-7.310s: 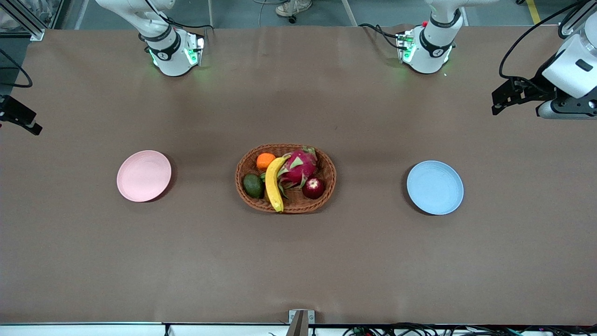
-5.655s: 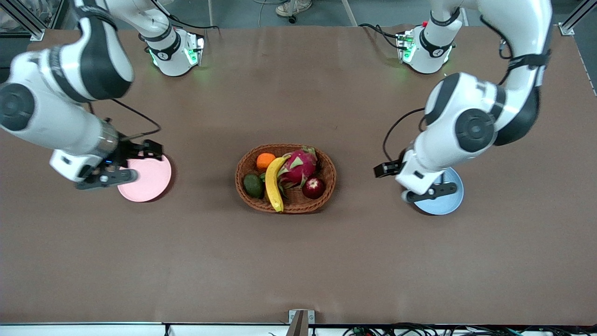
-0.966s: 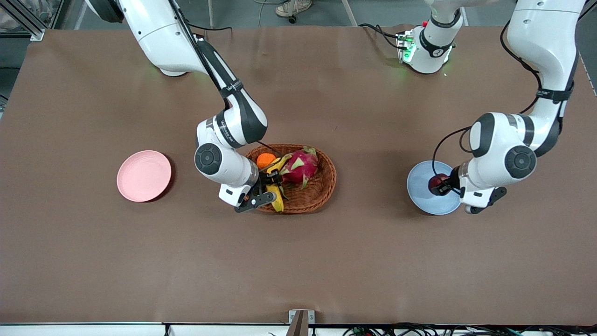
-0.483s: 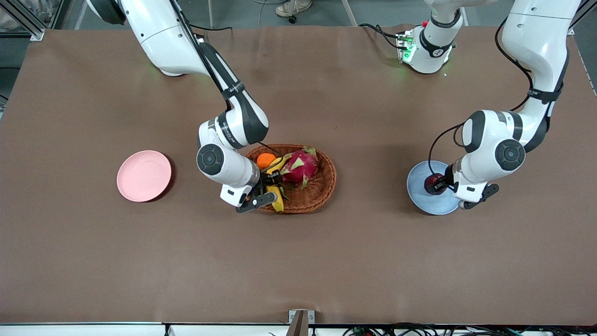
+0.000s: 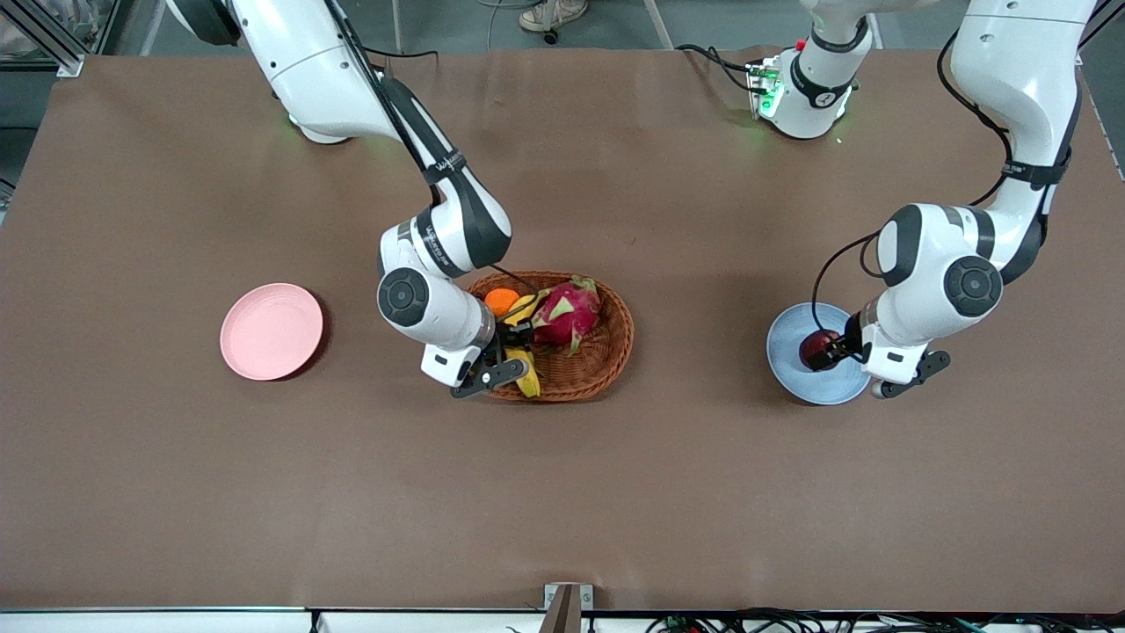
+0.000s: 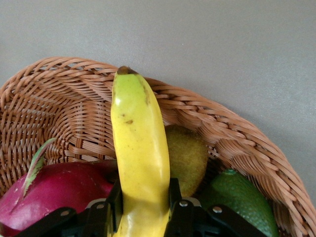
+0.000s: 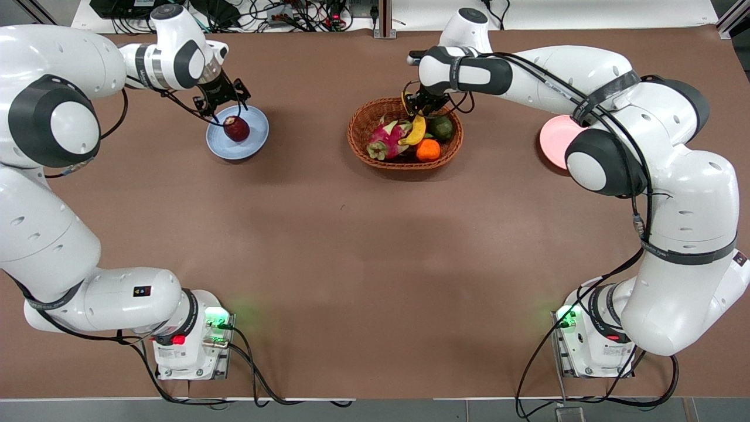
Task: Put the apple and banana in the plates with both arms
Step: 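Lower the apple onto the blue plate while the right gripper grasps the banana, then carry the banana with the right gripper and lower it onto the pink plate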
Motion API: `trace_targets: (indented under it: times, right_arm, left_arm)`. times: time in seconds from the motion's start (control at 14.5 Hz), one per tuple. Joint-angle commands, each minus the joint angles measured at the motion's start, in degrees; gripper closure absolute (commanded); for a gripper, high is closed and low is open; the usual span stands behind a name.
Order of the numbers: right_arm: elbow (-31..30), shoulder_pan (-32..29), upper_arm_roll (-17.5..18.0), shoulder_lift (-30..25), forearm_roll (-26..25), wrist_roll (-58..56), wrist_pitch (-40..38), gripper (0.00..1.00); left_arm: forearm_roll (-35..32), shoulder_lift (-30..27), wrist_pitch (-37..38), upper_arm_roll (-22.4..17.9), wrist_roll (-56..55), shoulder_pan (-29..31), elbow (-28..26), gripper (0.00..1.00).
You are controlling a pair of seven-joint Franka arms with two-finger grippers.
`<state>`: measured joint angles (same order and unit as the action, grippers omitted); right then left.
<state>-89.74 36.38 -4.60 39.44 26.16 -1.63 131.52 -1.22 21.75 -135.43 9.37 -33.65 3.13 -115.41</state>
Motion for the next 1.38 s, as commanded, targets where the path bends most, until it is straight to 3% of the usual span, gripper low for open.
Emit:
trace_targets:
  times: [0.0, 0.14, 0.41, 0.69, 0.9, 1.1, 1.31]
  right_arm:
    - [0.62, 0.36, -0.41, 0.12, 0.56, -0.74, 0.22, 0.78]
    - [0.62, -0.26, -0.67, -0.23, 0.56, -0.83, -0.04, 0.79]
    - [1.06, -4.98, -1.2, -3.47, 0.56, -0.65, -5.81, 0.82]
    - [2.9, -16.4, -1.29, -7.52, 0.47, -2.66, -18.73, 0.82]
    - [2.47, -29.57, -1.29, -7.88, -0.14, -13.79, -25.69, 0.82]
    - [0.11, -37.33, -1.29, -8.06, -6.36, -24.02, -26.14, 0.85]
    - [-3.76, -38.58, -1.38, -9.81, -13.75, -23.86, -26.32, 0.86]
  left_arm:
    - [-0.62, -2.23, 1.92, 0.21, -0.18, -0.05, 2.37, 0.0]
    - [-0.62, -3.46, 6.73, 1.26, -0.45, -0.23, 5.96, 0.0]
    - [-0.89, -5.65, 24.56, 2.85, 0.34, -0.14, 16.42, 0.0]
    - [-0.98, -8.82, 33.89, 2.85, 5.33, 0.04, 24.86, 0.0]
    - [-2.46, -9.27, 43.81, 2.67, 14.98, 0.13, 33.11, 0.0]
    - [-4.32, -11.71, 49.56, 2.41, 21.95, 0.3, 36.57, 0.0]
    - [-4.05, -15.58, 49.82, 2.41, 28.36, 0.82, 35.78, 0.0]
